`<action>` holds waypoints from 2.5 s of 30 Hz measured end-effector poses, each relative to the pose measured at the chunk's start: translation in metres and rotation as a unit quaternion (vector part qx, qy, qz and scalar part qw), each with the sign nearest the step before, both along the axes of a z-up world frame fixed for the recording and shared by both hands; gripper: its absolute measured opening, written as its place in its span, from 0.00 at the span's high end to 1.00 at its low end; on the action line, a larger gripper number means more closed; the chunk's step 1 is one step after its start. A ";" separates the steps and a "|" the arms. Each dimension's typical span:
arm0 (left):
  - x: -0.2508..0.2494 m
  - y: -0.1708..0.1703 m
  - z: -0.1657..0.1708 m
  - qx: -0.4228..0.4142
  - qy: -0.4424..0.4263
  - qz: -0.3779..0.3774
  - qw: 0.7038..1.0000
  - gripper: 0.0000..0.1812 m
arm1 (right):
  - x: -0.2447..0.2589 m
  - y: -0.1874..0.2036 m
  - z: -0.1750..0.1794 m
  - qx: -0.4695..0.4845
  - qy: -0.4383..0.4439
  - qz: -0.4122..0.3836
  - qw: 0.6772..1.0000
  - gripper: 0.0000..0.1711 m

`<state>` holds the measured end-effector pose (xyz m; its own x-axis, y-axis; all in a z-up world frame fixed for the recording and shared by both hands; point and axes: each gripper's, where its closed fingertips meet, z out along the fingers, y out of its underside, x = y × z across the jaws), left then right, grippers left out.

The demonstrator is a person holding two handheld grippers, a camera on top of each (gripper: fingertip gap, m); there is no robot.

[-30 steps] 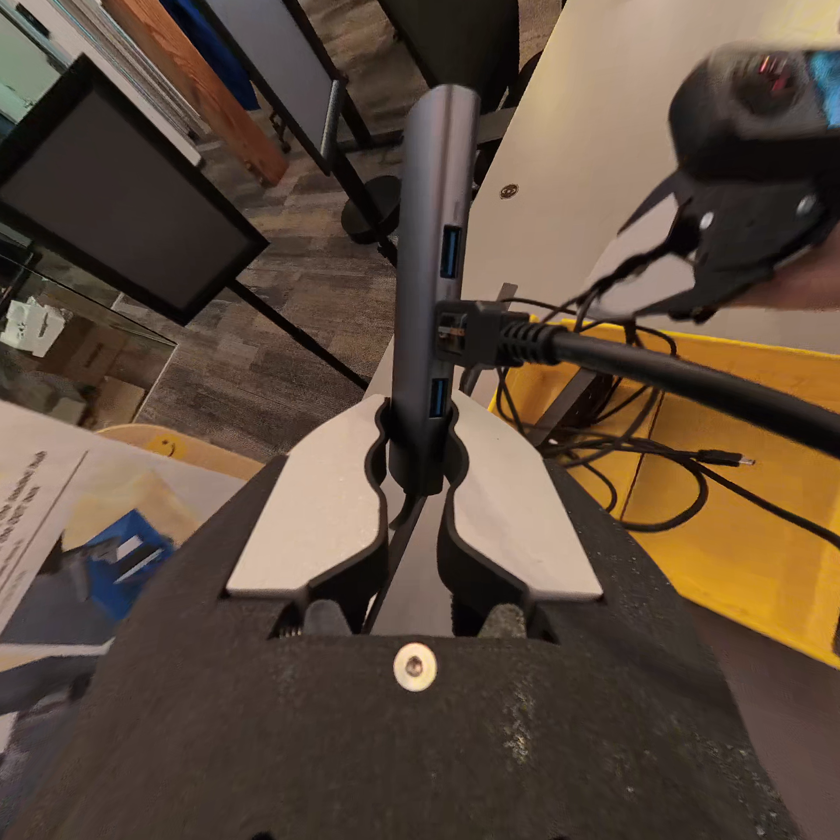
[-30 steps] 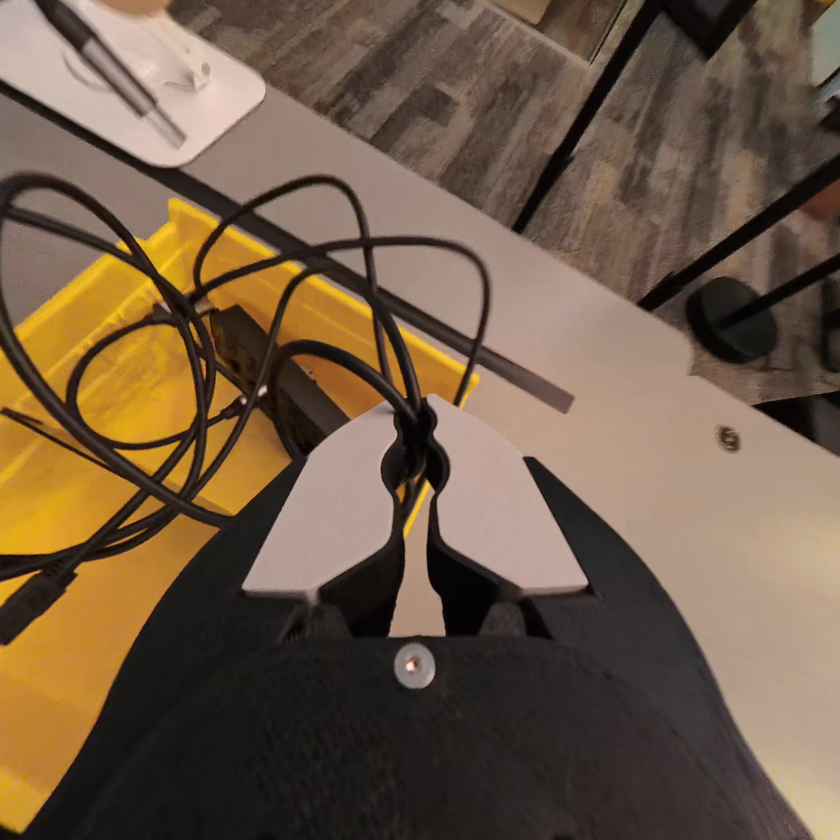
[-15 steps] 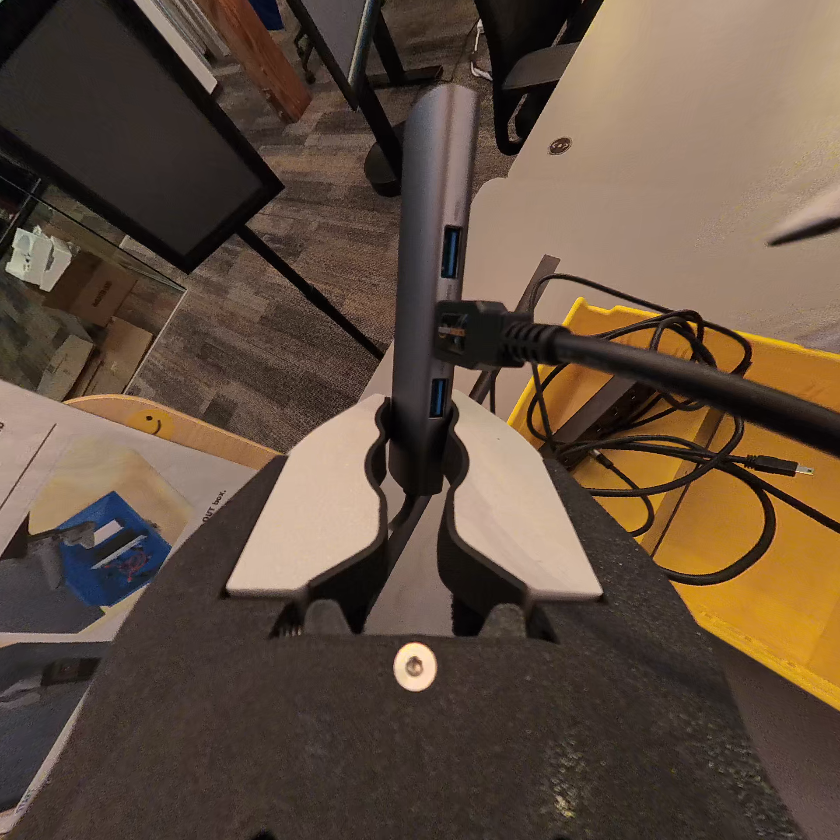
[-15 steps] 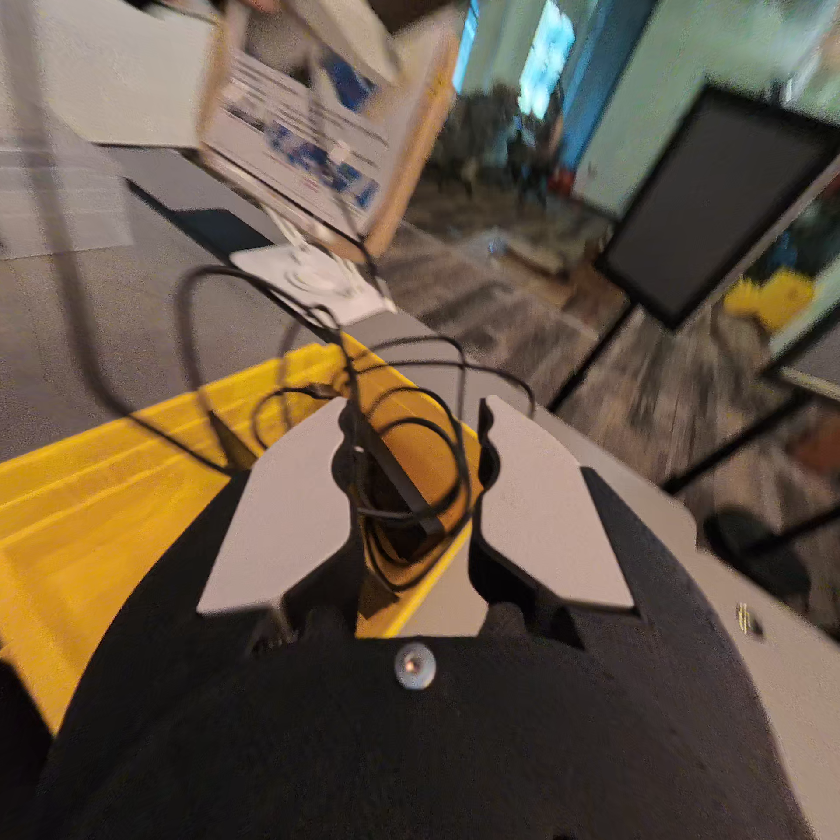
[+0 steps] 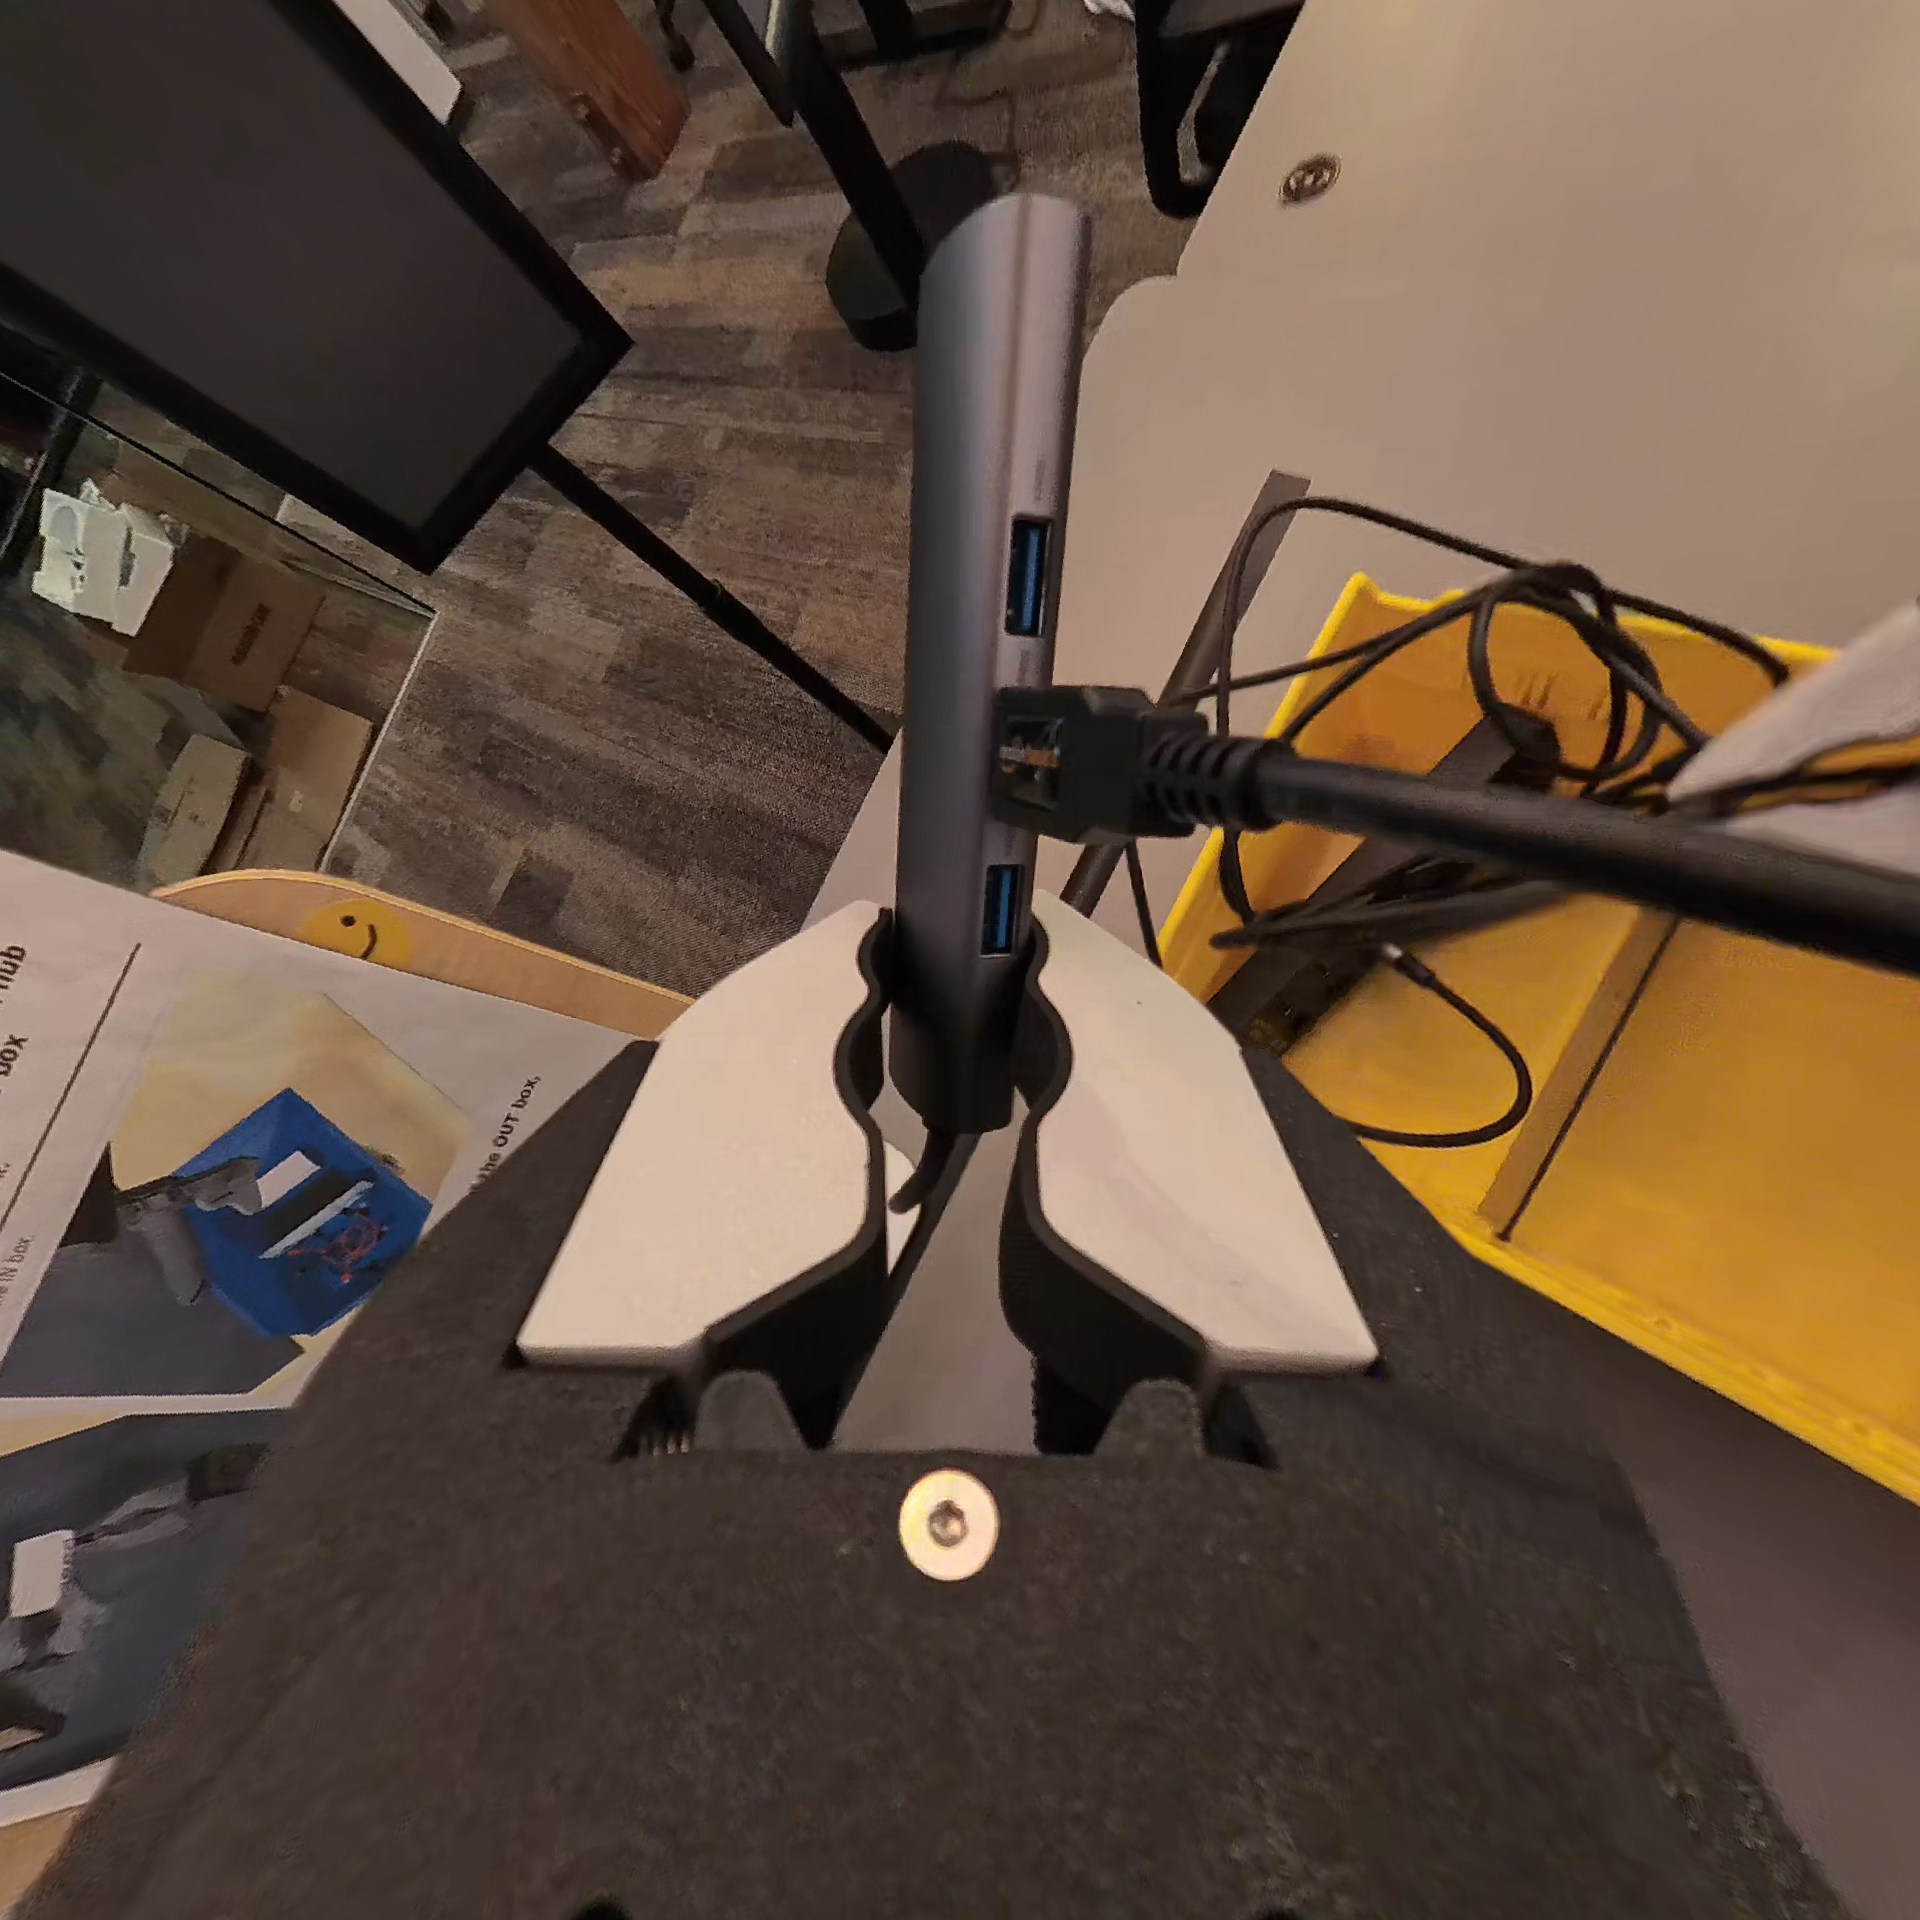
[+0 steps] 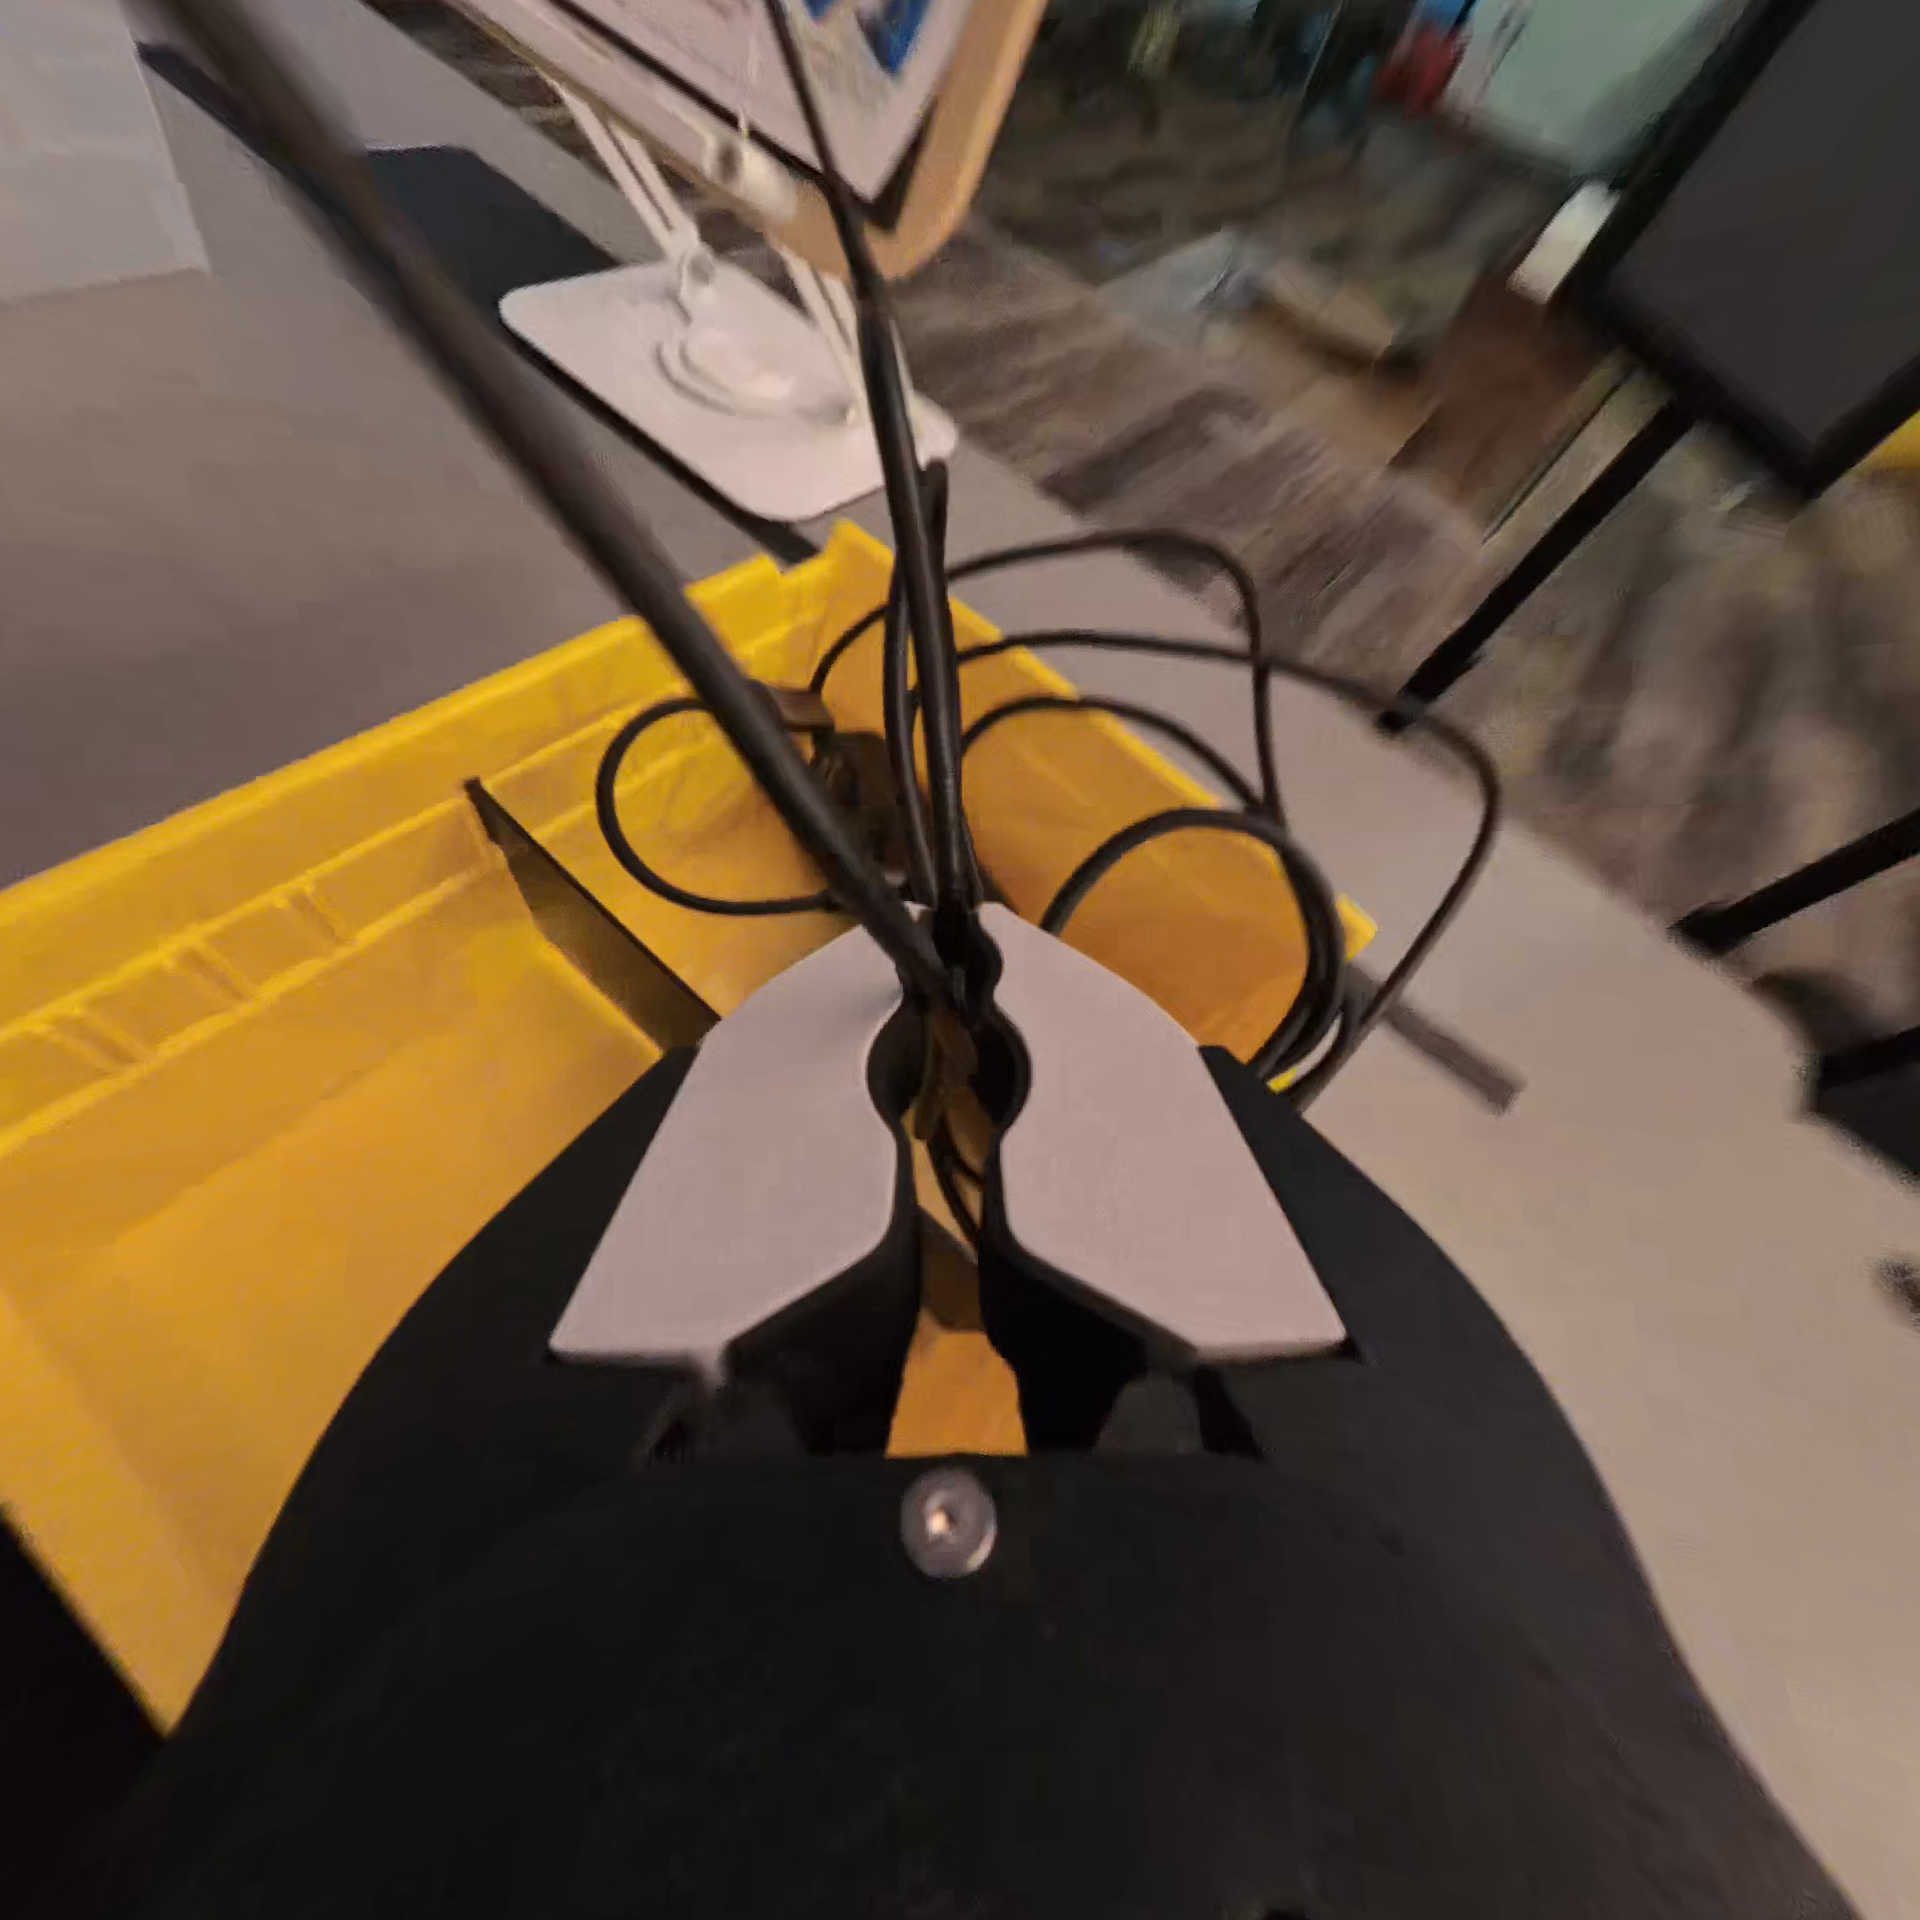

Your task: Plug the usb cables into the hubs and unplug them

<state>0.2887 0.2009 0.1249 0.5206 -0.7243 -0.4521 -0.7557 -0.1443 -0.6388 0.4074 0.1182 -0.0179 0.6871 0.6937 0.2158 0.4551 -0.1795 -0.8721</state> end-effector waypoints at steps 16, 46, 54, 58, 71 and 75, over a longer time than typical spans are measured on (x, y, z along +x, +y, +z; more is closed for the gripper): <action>0.024 -0.024 -0.051 -0.046 0.070 -0.052 0.995 0.89 | 0.005 -0.026 -0.021 -0.140 0.042 0.113 0.983 0.73; 0.063 -0.064 -0.091 -0.104 0.160 -0.215 0.958 0.79 | -0.003 -0.004 0.046 -0.155 -0.025 0.212 0.965 0.90; 0.036 -0.049 -0.050 -0.066 0.075 -0.195 0.976 0.82 | 0.012 0.010 0.020 -0.254 0.043 0.212 0.943 0.90; 0.014 -0.062 -0.045 -0.050 0.079 -0.193 0.977 0.84 | 0.005 0.016 0.007 -0.259 0.019 0.203 0.944 0.90; -0.079 -0.150 -0.063 -0.002 0.056 -0.184 0.981 0.83 | 0.006 0.039 -0.045 -0.247 -0.094 0.120 0.957 0.89; -0.130 -0.178 -0.045 0.074 -0.010 -0.156 0.985 0.82 | 0.008 0.030 -0.014 -0.138 -0.048 0.095 0.985 0.81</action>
<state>0.1587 0.0228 0.0802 0.2937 -0.7770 -0.5567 -0.7357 0.1880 -0.6506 0.4149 0.1485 -0.0324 0.5253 0.8489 0.0590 0.5814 -0.3074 -0.7534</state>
